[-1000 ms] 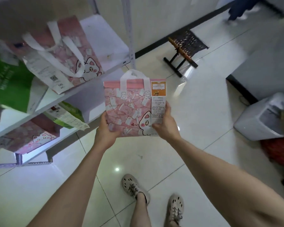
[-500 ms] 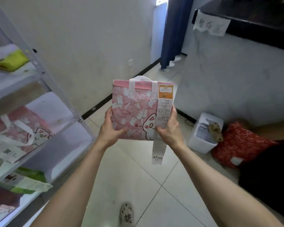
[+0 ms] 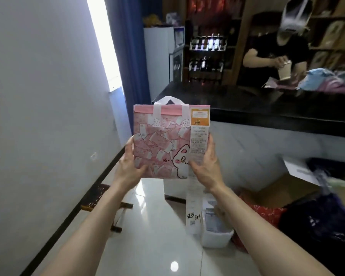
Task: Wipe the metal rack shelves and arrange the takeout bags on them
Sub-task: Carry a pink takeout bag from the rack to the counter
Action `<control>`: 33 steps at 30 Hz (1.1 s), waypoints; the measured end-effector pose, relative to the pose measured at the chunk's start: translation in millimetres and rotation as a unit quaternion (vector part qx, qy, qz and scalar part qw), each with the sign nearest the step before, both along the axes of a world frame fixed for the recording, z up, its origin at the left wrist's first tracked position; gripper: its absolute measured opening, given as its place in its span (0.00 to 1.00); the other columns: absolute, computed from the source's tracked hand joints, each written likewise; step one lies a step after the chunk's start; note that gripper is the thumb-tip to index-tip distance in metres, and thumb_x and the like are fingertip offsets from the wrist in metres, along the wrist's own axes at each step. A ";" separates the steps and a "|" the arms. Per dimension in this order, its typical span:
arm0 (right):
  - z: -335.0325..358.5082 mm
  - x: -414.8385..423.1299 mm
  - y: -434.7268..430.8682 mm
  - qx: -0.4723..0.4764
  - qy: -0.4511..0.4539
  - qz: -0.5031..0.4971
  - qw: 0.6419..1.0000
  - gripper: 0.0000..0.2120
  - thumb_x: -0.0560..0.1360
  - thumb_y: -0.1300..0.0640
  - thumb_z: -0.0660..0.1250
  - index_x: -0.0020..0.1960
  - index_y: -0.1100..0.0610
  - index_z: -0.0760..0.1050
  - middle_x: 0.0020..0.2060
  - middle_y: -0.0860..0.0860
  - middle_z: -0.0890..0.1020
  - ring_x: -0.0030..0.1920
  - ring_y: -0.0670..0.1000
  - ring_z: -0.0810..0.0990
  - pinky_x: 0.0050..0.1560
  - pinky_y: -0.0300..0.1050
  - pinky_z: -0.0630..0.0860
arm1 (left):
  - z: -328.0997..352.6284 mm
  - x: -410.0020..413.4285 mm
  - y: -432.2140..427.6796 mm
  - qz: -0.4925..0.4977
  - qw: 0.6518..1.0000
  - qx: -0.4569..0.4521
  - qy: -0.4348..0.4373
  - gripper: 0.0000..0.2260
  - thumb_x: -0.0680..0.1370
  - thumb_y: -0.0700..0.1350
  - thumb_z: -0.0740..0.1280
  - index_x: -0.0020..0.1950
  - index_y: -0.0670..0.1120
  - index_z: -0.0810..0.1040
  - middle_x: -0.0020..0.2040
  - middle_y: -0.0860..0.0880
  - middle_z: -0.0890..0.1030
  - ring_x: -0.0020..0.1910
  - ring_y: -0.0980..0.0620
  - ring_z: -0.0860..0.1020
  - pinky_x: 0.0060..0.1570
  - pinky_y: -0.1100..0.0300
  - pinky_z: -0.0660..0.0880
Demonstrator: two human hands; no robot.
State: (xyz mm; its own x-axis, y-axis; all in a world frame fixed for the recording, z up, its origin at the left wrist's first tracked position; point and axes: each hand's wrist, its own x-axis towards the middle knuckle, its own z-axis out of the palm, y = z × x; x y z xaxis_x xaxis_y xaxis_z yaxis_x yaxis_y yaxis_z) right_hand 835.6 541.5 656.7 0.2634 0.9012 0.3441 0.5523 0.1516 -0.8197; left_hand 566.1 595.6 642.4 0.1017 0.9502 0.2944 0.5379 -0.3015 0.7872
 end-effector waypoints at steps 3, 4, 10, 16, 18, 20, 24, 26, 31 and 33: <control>26.9 19.9 51.8 0.044 -0.014 -0.040 0.998 0.50 0.78 0.56 0.73 0.84 0.40 0.41 0.72 0.48 0.77 0.60 0.50 0.84 0.58 0.53 0.84 | 28.9 19.8 70.0 -0.043 0.999 0.030 0.002 0.47 0.78 0.39 0.76 0.78 0.75 0.50 0.63 0.52 0.85 0.60 0.47 0.86 0.59 0.35 0.84; 35.2 26.2 68.9 0.054 -0.017 -0.050 0.997 0.51 0.77 0.56 0.73 0.84 0.40 0.40 0.72 0.48 0.77 0.61 0.51 0.84 0.58 0.53 0.83 | 38.5 27.2 92.5 -0.056 0.998 0.036 0.005 0.46 0.79 0.39 0.76 0.79 0.73 0.51 0.63 0.53 0.84 0.60 0.47 0.86 0.59 0.35 0.84; 78.0 63.6 180.5 0.105 -0.040 -0.089 0.990 0.52 0.77 0.60 0.74 0.85 0.43 0.38 0.75 0.51 0.74 0.71 0.54 0.78 0.66 0.59 0.80 | 86.9 70.2 217.6 -0.080 0.993 0.085 -0.010 0.43 0.79 0.39 0.75 0.83 0.64 0.53 0.60 0.62 0.83 0.59 0.54 0.86 0.58 0.39 0.85; 99.7 89.1 303.8 0.129 -0.035 -0.094 0.987 0.52 0.78 0.60 0.73 0.85 0.44 0.38 0.74 0.53 0.74 0.68 0.52 0.80 0.65 0.56 0.81 | 110.3 102.4 345.4 -0.047 0.991 0.126 -0.013 0.43 0.79 0.37 0.74 0.83 0.63 0.54 0.55 0.69 0.83 0.54 0.61 0.86 0.55 0.45 0.87; 98.2 94.9 337.4 0.130 -0.043 -0.097 0.986 0.52 0.78 0.60 0.72 0.85 0.44 0.37 0.75 0.53 0.73 0.68 0.52 0.79 0.64 0.55 0.81 | 106.6 110.2 376.7 -0.037 0.991 0.127 -0.017 0.43 0.78 0.37 0.74 0.83 0.63 0.55 0.56 0.67 0.83 0.55 0.59 0.86 0.57 0.44 0.86; 94.5 100.3 366.3 0.127 -0.051 -0.094 0.986 0.52 0.78 0.60 0.72 0.84 0.44 0.37 0.76 0.53 0.72 0.69 0.53 0.79 0.65 0.55 0.80 | 99.7 116.7 403.7 -0.029 0.991 0.131 -0.020 0.44 0.78 0.36 0.75 0.83 0.64 0.55 0.57 0.63 0.84 0.55 0.56 0.87 0.56 0.43 0.86; 80.5 103.7 411.3 0.115 -0.052 -0.107 0.986 0.53 0.77 0.60 0.72 0.85 0.42 0.36 0.77 0.53 0.72 0.68 0.55 0.79 0.62 0.54 0.81 | 83.4 124.6 451.8 -0.021 0.993 0.117 -0.024 0.45 0.78 0.35 0.76 0.82 0.65 0.55 0.62 0.56 0.85 0.53 0.53 0.87 0.55 0.43 0.86; 68.2 103.3 428.9 0.083 -0.054 -0.105 0.990 0.52 0.78 0.59 0.70 0.84 0.41 0.36 0.77 0.53 0.72 0.67 0.56 0.80 0.61 0.57 0.82 | 72.3 124.6 473.5 -0.022 0.995 0.093 -0.013 0.46 0.78 0.35 0.76 0.82 0.66 0.54 0.64 0.53 0.85 0.56 0.51 0.87 0.57 0.42 0.86; 21.7 96.7 441.1 -0.007 -0.051 -0.092 0.994 0.45 0.80 0.50 0.70 0.85 0.48 0.43 0.78 0.53 0.70 0.71 0.58 0.78 0.67 0.62 0.79 | 28.4 116.5 497.6 -0.027 0.999 0.029 0.021 0.47 0.79 0.41 0.76 0.83 0.69 0.50 0.63 0.56 0.85 0.55 0.48 0.86 0.59 0.37 0.84; 8.8 96.1 441.7 -0.009 -0.051 -0.113 0.992 0.46 0.79 0.47 0.72 0.85 0.49 0.45 0.79 0.51 0.68 0.72 0.56 0.76 0.67 0.60 0.79 | 17.0 112.7 502.9 -0.036 0.999 0.038 0.012 0.48 0.80 0.42 0.77 0.83 0.72 0.48 0.62 0.56 0.84 0.55 0.48 0.86 0.59 0.37 0.84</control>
State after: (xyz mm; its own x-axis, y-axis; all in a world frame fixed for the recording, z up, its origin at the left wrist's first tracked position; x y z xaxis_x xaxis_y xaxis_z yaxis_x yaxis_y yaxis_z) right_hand 931.7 983.2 665.5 0.4240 0.8290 0.3646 0.6513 0.0006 -0.7588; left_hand 678.8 1098.5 659.3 0.1765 0.9155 0.3614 0.5315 -0.3977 0.7479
